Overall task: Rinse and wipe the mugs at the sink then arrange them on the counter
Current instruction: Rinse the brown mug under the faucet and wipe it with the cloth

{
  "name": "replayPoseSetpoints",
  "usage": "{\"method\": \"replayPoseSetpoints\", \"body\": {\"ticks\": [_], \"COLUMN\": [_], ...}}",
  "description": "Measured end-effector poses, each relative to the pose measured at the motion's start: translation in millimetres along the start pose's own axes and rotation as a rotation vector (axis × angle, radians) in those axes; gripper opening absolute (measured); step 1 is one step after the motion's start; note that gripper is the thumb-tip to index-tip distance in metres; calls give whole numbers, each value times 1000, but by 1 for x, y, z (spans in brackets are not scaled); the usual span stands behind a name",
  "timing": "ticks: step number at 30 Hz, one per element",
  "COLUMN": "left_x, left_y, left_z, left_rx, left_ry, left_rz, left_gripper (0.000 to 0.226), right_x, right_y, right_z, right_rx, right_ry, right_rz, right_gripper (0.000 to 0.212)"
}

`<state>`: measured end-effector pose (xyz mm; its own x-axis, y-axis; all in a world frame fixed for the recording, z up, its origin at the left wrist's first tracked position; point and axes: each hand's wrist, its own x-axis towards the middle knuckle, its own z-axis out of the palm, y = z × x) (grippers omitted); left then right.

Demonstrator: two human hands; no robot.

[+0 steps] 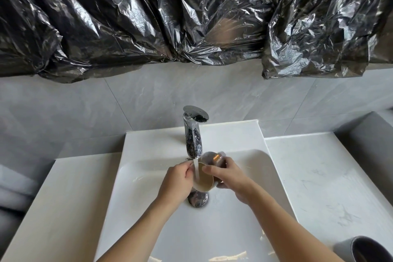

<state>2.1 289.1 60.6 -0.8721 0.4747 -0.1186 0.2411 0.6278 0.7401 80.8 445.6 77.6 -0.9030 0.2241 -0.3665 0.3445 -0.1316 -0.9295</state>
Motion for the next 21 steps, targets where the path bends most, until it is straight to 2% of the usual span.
{"method": "replayPoseSetpoints", "body": {"ticks": [2,4,5,7,8,9,11,13,14,16,19,21], "left_x": [0,0,-1,-1,0,1,2,3,4,6,6,2], "left_y": [1,2,3,3,2,3,6,11,13,16,20,19], "left_z": [2,5,6,10,11,11,9,7,6,7,8,11], "left_rx": [-66,-238,-333,-423,-398,-335,-160,-18,45,162,288,196], "left_ry": [27,-16,-65,-130,-116,-91,-34,21,41,75,103,144], "left_rz": [-2,-92,-160,-251,-245,-227,-188,-122,-93,-43,49,70], "left_gripper": [23,22,22,24,25,25,25,21,20,19,19,28], "right_x": [1,-1,-1,-3,0,0,0,3,3,6,8,13], "right_y": [-3,-1,0,4,11,11,9,8,4,-3,-17,-14], "right_z": [1,1,1,1,-2,-4,-9,-19,-21,-23,-22,-24], "right_rx": [2,70,109,131,111,82,86,107,52,-159,-483,-493], "right_ry": [1,9,17,-11,-9,-20,42,62,46,11,-6,31], "right_rz": [-29,-48,-62,-49,-46,-29,2,48,47,64,22,11], "right_gripper": [29,42,37,15,42,59,68,103,109,96,38,37]}}
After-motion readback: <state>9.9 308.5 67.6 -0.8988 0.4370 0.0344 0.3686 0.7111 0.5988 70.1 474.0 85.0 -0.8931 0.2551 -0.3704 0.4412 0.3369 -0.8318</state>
